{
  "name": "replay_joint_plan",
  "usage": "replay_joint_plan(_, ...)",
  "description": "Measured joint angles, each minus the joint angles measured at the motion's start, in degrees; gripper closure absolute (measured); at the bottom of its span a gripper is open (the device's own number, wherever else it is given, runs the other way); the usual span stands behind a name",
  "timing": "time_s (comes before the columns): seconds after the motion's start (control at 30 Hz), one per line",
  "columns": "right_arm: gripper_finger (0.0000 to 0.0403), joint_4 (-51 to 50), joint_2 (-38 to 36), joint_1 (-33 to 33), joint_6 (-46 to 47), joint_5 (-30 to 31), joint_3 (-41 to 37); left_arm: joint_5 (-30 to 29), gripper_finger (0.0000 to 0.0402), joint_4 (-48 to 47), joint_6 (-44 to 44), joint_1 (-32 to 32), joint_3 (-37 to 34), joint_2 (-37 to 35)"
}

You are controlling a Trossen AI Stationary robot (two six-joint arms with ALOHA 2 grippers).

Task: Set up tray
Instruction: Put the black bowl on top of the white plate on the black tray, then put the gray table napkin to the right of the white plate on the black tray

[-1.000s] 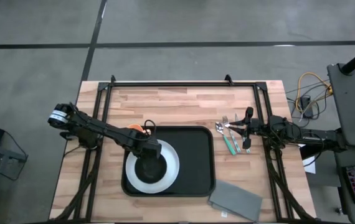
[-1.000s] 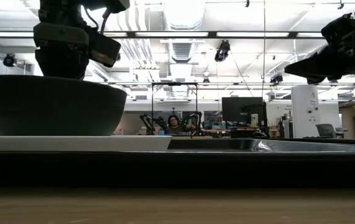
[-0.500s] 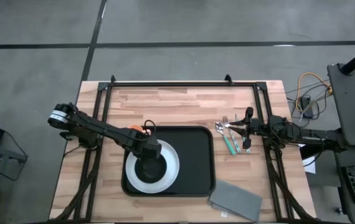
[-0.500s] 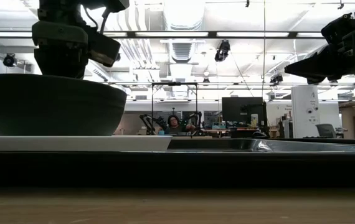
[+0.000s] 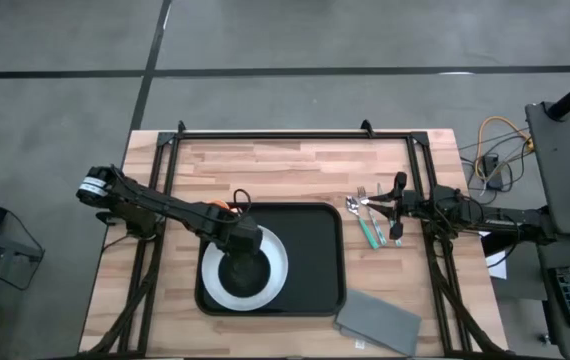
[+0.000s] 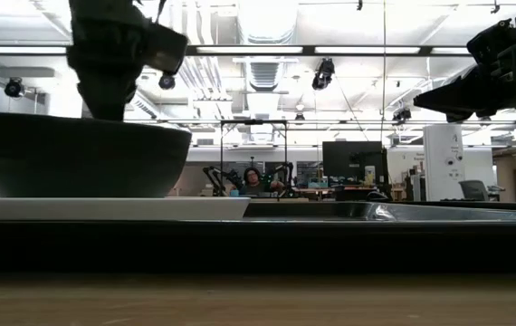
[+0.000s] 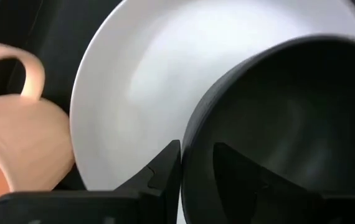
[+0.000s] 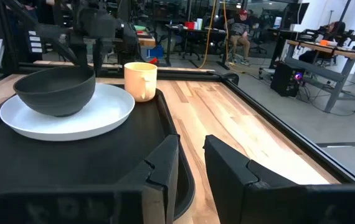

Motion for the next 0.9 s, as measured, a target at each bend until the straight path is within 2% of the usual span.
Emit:
replay_joint_plan(0.13,0.0335,0.0,0.0,0.0,0.0,0.0,0.0,-0.6,0.0326,0.1,1.2,1.1,2.0,0.0)
replay_joint_plan(0.23,0.0335,0.0,0.0,0.0,0.0,0.0,0.0,-5.9,0.0326,2.2,4.4,1.5,2.7,0.0)
replay_joint_plan(0.3,0.0335,0.0,0.0,0.0,0.0,0.0,0.0,-7.0,0.0326,5.5,11.4,1.6,2.7,0.0)
replay_joint_plan(0.4,0.0335,0.0,0.0,0.0,0.0,0.0,0.0,-6.3,0.0326,13.0,24.8,1.5,2.5,0.0)
replay_joint_plan(0.5,0.0335,0.0,0.0,0.0,0.0,0.0,0.0,-5.8,0.0326,18.1,32.5,1.9,3.1,0.0)
replay_joint_plan(0.7,0.0335,0.0,0.0,0.0,0.0,0.0,0.0,-3.7,0.0326,20.6,37.7,2.9,3.2,-1.6)
replay_joint_plan(0.8,0.0335,0.0,0.0,0.0,0.0,0.0,0.0,-3.1,0.0326,27.1,41.0,3.7,-0.2,-4.0)
replay_joint_plan(0.9,0.0335,0.0,0.0,0.0,0.0,0.0,0.0,0.6,0.0326,34.1,43.8,4.4,-5.2,-7.2)
